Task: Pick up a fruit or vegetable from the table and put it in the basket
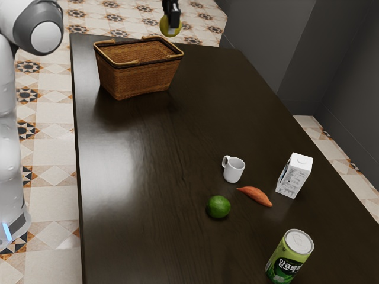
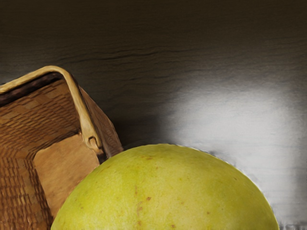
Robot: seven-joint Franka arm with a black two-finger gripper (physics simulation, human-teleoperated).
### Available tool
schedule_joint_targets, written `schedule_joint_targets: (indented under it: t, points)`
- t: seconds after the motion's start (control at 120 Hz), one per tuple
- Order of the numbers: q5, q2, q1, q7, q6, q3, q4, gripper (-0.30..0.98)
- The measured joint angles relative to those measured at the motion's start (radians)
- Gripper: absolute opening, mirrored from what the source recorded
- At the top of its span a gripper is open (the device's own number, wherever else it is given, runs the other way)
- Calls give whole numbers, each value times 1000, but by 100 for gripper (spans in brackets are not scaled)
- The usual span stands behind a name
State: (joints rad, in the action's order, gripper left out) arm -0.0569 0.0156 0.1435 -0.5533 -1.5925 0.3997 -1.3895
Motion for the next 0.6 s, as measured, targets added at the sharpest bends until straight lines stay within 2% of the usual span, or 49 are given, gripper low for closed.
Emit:
schedule_joint_targets:
  t: [0.192,0.467,0.542,0.6]
  points:
    - [-8,-3,75,-6,61,75,-14,37]
    - [-19,-40,222,-9,84,83,-132,37]
    - [-27,-55,226,-9,81,84,-155,37]
    - [-31,-56,189,-9,82,89,-158,37]
